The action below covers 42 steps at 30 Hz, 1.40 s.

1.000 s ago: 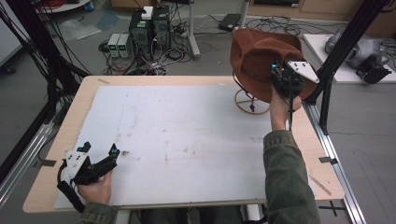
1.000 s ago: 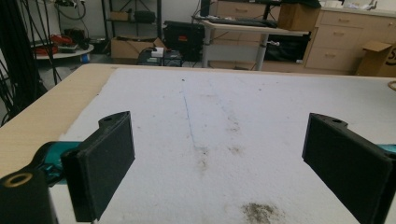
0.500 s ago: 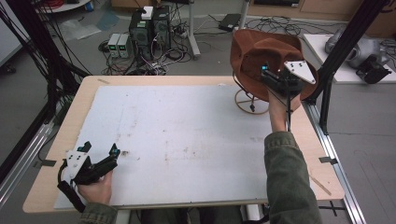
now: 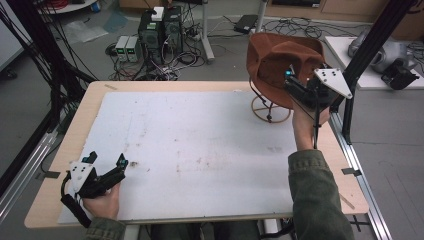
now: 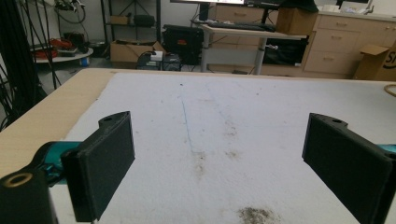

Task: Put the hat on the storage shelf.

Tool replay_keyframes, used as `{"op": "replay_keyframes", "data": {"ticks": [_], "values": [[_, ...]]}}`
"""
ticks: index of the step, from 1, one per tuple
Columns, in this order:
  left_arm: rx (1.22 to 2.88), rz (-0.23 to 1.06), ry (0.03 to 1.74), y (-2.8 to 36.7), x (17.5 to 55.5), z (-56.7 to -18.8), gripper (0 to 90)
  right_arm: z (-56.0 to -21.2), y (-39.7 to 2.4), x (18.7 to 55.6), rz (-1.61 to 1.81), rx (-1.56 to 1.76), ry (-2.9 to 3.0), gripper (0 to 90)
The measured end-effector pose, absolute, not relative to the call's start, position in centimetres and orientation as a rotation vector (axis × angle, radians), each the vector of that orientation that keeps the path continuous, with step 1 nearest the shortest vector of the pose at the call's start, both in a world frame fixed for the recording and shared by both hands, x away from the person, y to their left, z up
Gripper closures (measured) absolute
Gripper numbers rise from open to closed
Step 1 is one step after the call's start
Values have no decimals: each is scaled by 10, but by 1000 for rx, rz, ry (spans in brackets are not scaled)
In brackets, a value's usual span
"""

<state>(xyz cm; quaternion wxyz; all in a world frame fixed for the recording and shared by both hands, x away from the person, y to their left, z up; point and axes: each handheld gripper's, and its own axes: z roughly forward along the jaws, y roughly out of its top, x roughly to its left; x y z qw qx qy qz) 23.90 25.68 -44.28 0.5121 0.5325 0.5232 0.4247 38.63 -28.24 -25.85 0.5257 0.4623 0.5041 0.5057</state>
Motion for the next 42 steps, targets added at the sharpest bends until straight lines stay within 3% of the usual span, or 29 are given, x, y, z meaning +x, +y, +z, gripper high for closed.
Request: {"op": "replay_keyframes", "data": {"ticks": [10,17,21,37,42], "values": [[1262,1030,1264,260,237,-441,95,-260,-280,339,1276,1069,1221,111],[1252,1049,1265,263,236,-440,95,-295,-284,307,1288,1084,1252,110],[1251,1058,1262,264,235,-440,95,-334,-291,286,1272,1114,1260,110],[1269,1069,1259,263,238,-441,95,-417,-316,278,1225,1255,1297,111],[1271,1074,1253,263,237,-440,95,-421,-317,280,1218,1268,1296,111]]}}
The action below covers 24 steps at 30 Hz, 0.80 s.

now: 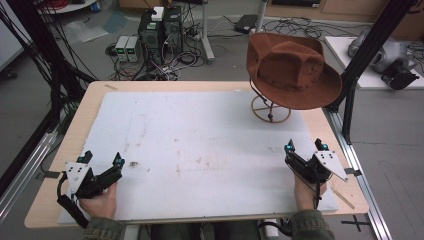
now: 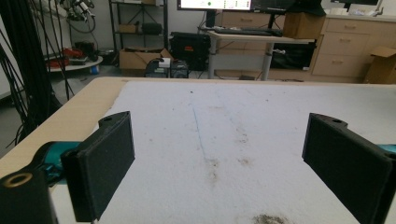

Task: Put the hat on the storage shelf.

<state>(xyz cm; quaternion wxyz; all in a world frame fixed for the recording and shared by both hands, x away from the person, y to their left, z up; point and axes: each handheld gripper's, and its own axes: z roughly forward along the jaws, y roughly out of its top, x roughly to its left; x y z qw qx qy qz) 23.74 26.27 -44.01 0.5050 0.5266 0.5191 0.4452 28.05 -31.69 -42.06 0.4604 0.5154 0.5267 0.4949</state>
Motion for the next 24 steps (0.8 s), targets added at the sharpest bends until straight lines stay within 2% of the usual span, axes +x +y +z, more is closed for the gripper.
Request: {"op": "replay_keyframes", "data": {"ticks": [24], "values": [[1257,1062,1254,263,233,-439,95,-421,-317,278,1246,1302,1295,110]]}}
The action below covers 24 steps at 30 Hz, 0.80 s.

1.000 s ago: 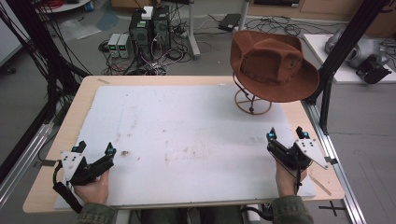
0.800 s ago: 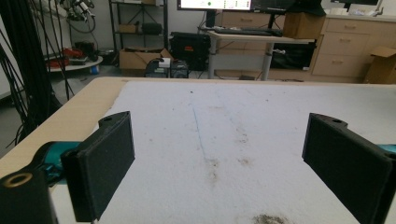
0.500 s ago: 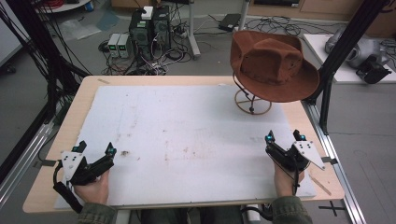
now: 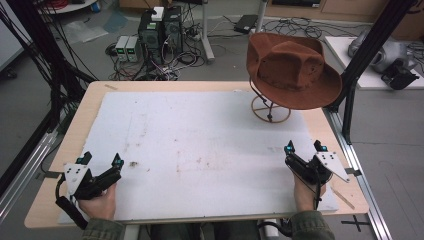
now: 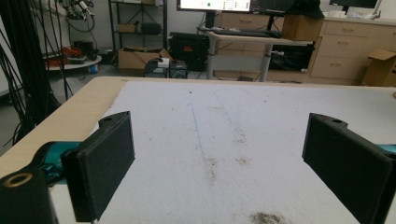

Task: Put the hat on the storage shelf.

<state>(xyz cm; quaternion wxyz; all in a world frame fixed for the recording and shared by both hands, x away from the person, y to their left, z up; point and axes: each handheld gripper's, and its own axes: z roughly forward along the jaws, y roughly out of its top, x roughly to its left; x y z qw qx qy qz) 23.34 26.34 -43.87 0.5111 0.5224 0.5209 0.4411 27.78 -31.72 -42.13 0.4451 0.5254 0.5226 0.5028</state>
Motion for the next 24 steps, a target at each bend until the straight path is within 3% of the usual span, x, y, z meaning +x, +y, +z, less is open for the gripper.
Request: {"op": "replay_keyframes", "data": {"ticks": [24], "values": [[1285,1065,1252,262,234,-440,95,-425,-320,280,1258,1327,1309,111]]}}
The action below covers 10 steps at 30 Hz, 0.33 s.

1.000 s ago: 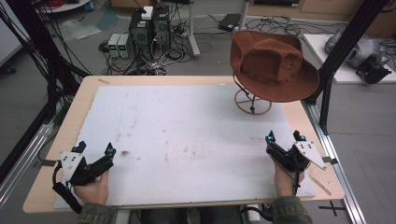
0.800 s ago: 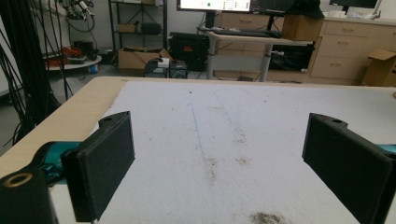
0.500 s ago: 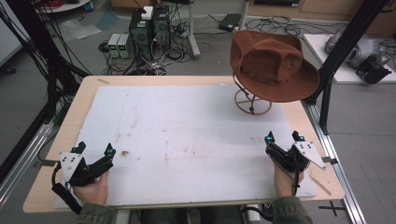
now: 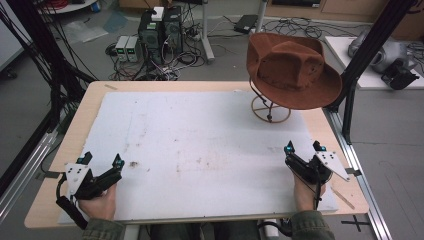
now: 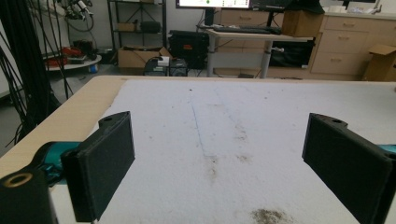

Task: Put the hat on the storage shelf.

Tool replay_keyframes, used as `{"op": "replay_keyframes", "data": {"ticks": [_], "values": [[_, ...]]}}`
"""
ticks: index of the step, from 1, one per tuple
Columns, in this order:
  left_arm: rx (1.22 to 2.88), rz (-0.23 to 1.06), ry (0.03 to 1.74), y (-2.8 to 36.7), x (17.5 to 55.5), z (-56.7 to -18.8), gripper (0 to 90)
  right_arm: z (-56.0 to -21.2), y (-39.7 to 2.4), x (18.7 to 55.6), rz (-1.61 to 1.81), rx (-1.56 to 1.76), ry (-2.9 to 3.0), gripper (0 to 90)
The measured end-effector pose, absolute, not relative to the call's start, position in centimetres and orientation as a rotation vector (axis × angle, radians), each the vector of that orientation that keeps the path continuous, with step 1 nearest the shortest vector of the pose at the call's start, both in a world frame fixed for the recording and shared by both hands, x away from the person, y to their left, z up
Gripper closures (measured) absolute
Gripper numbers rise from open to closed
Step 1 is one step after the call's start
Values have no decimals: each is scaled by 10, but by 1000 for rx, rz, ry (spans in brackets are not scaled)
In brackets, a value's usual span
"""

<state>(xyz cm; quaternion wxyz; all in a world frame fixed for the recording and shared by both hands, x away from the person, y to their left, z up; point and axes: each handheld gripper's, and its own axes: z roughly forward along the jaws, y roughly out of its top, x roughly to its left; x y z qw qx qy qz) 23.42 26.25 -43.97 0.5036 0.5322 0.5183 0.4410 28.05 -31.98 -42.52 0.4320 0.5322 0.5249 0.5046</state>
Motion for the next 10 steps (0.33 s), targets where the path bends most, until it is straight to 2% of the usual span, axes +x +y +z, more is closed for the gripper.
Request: {"op": "replay_keyframes", "data": {"ticks": [10], "values": [[1282,1068,1255,264,235,-441,95,-426,-321,282,1260,1341,1307,111]]}}
